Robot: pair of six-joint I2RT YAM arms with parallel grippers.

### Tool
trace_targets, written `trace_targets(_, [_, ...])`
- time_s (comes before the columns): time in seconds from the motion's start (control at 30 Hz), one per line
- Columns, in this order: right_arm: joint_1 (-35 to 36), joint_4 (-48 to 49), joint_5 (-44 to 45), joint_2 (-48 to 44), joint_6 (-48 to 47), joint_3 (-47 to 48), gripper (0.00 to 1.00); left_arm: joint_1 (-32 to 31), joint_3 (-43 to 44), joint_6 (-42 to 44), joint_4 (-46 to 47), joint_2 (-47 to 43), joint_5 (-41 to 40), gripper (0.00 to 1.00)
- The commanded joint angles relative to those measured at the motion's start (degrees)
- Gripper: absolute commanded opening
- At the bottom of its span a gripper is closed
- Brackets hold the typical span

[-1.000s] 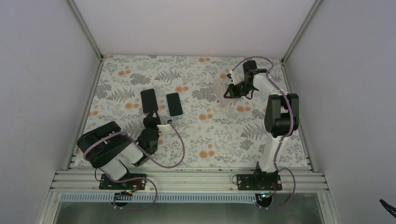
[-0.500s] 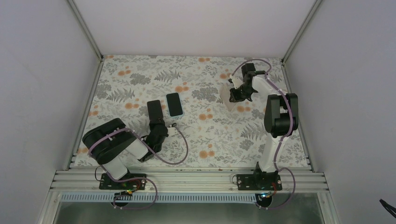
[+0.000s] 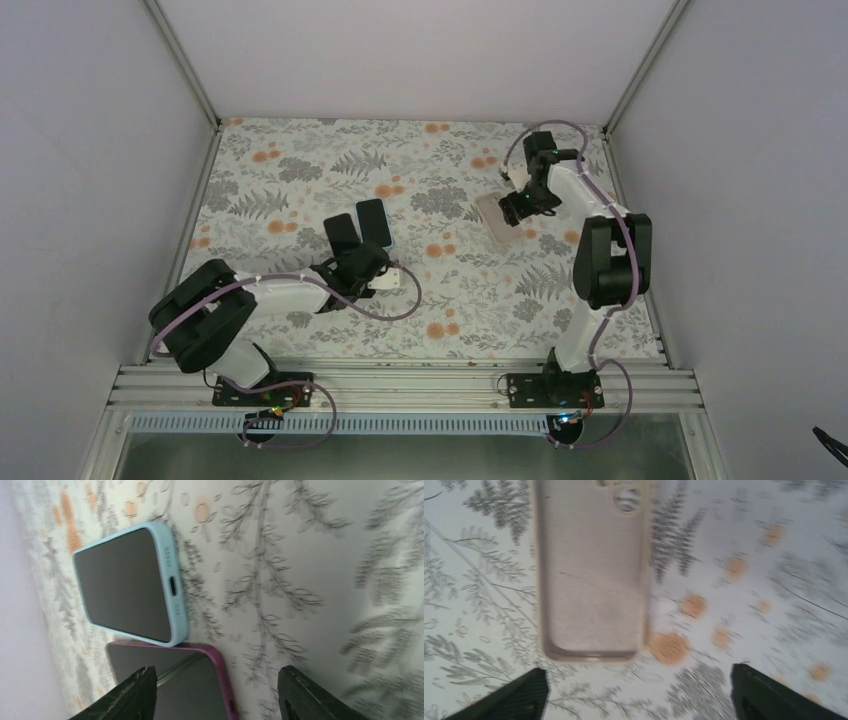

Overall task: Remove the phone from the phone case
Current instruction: Place the phone case at the center of the board.

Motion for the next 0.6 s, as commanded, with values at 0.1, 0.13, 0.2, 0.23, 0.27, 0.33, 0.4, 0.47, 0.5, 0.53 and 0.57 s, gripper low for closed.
trace_targets(0.1, [0.46,-3.64,14.9,-8.76,-3.78,4.77,1.0,-0.26,11.48,-7.0,-39.67,-3.44,13.61,0.65])
trace_targets(0.13, [0.59,-4.12,13.76,-9.39,-3.7,6.07,1.0,-0.11,14.23,-7.67,-43.51,-4.09,15.25,0.66])
trace_targets(0.2, [1.49,-4.47,10.3,-10.61,-3.54,7.55,1.0,0.5,20.39,-8.55,-49.48,-5.4,17.36,0.68])
trace_targets(0.23, [2.81,-4.57,8.55,-10.88,-3.33,7.74,1.0,1.13,23.81,-8.73,-51.5,-6.28,18.06,0.7])
trace_targets(0.27, [4.25,-4.26,6.95,-10.95,-2.71,7.63,1.0,2.12,27.23,-8.87,-53.0,-7.34,18.66,0.73])
trace_targets(0.33, [7.46,-2.94,5.05,-10.33,-0.98,7.27,1.0,4.97,34.84,-9.13,-55.45,-8.67,21.48,0.81])
trace_targets(0.4, [11.26,-0.55,4.23,-8.91,1.16,6.9,1.0,8.66,43.27,-9.62,-57.78,-9.38,26.82,0.99])
trace_targets(0.47, [15.17,2.39,4.27,-6.63,3.66,7.38,1.0,14.07,50.98,-10.43,-59.76,-9.44,31.89,1.0])
trace_targets(0.5, [17.04,3.92,4.44,-5.34,4.99,7.81,1.0,16.06,54.21,-10.84,-60.29,-9.52,33.67,1.0])
trace_targets(0.53, [18.96,5.9,4.72,-4.19,6.23,8.14,1.0,17.96,56.43,-11.39,-60.18,-9.85,34.64,1.0])
trace_targets(0.57, [20.5,8.22,4.73,-3.16,7.19,8.45,1.0,19.46,57.71,-11.78,-59.52,-10.34,34.76,1.0])
